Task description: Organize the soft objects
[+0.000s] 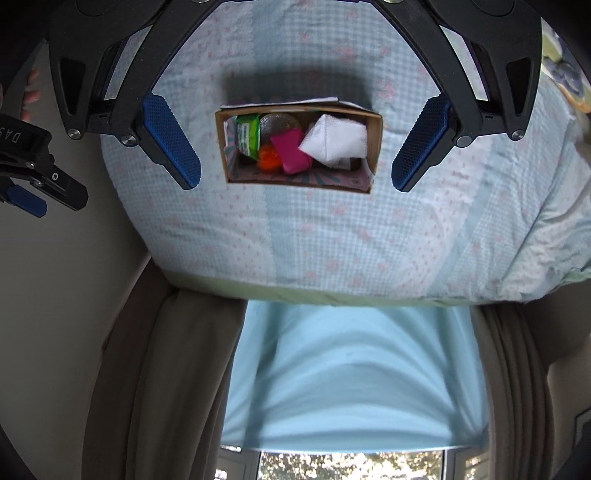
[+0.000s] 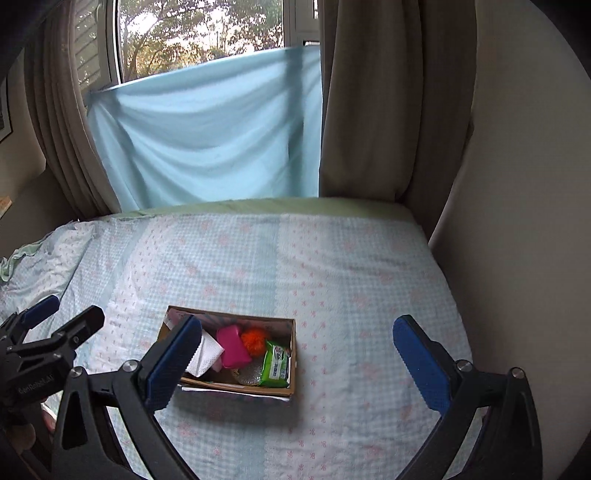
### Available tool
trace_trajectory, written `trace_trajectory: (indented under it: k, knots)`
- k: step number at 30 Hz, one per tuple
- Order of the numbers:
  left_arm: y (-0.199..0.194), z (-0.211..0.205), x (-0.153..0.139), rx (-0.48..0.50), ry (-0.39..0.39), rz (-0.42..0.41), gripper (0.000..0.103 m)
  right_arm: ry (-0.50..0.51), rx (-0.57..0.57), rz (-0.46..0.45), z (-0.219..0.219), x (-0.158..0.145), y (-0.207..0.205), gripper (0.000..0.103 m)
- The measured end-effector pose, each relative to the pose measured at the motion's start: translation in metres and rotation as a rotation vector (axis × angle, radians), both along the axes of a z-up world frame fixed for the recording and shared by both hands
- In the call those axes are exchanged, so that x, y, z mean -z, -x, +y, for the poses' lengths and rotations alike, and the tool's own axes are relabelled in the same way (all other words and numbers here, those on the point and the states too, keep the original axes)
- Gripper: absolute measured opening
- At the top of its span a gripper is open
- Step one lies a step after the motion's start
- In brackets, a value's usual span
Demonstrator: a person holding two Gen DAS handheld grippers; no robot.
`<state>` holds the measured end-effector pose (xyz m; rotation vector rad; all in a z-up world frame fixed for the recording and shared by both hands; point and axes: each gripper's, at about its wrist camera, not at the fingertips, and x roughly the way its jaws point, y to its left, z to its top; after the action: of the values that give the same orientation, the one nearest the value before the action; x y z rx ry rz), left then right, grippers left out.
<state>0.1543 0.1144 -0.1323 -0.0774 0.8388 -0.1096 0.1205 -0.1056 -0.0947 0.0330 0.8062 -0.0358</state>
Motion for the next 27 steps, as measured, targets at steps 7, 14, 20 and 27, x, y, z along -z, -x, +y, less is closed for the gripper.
trace_trajectory:
  k: [7,14,20,27]
  knots:
    - [0.054,-0.012,-0.081,0.002,-0.069,-0.231,0.103,0.010,0.022,-0.133,-0.006,-0.048,0.046,0.103]
    - [0.088,-0.018,-0.108,-0.008,-0.057,-0.329,0.103,0.025,0.034,-0.191,-0.006,-0.055,0.062,0.103]
    - [0.101,-0.020,-0.109,-0.014,-0.070,-0.354,0.103,0.040,0.053,-0.212,-0.011,-0.056,0.069,0.103]
    - [0.101,-0.028,-0.106,0.008,-0.081,-0.354,0.103,0.041,0.070,-0.224,-0.016,-0.057,0.075,0.103]
